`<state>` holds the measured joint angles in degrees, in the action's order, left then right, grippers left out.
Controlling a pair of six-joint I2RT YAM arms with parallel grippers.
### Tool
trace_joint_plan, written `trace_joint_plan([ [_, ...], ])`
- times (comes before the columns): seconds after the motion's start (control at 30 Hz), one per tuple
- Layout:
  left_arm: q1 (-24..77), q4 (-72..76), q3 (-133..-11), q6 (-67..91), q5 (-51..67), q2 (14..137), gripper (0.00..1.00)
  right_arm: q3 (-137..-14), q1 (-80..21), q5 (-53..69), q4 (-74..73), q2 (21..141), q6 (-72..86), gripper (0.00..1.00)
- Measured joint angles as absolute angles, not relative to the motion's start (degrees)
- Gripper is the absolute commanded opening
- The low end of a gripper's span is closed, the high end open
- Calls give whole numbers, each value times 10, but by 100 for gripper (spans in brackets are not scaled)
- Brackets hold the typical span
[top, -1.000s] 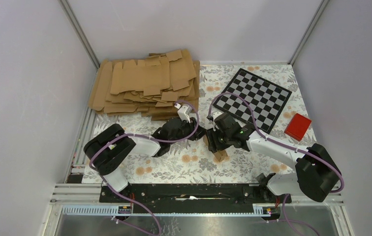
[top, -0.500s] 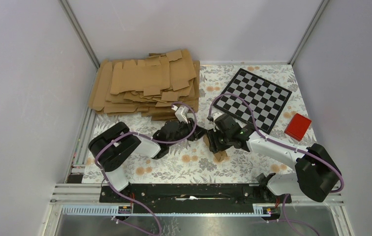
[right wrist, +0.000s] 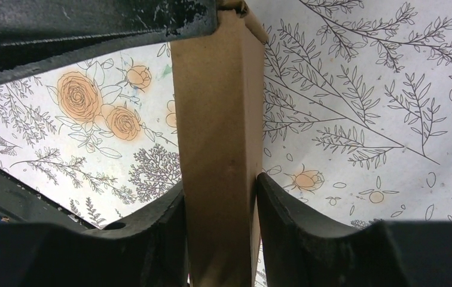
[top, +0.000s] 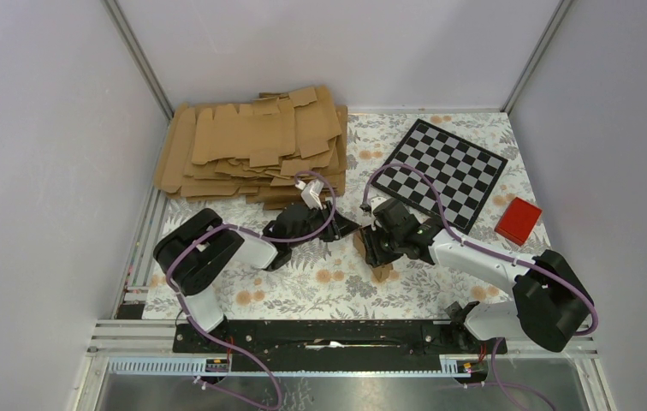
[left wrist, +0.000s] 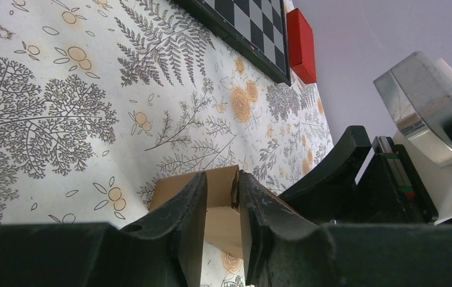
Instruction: Fold the paper box
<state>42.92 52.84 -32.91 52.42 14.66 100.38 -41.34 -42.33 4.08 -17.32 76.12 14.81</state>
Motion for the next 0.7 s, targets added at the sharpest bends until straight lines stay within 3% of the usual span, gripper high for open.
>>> trace_joint_plan([
  [0.13, 428, 510, -335, 522, 148, 1000, 43, -413, -423, 42, -175, 761, 145, 38],
  [0.23, 426, 427, -361, 495, 145, 980, 61, -413, -423, 51, -174, 761, 140, 29],
  [0.33, 415, 341, -376, 462, 150, 951, 75, -414, -423, 68, -174, 762, 136, 27],
  [0.7, 339, 177, -376, 378, 164, 823, 80, -458, -423, 129, -176, 791, 100, 25],
])
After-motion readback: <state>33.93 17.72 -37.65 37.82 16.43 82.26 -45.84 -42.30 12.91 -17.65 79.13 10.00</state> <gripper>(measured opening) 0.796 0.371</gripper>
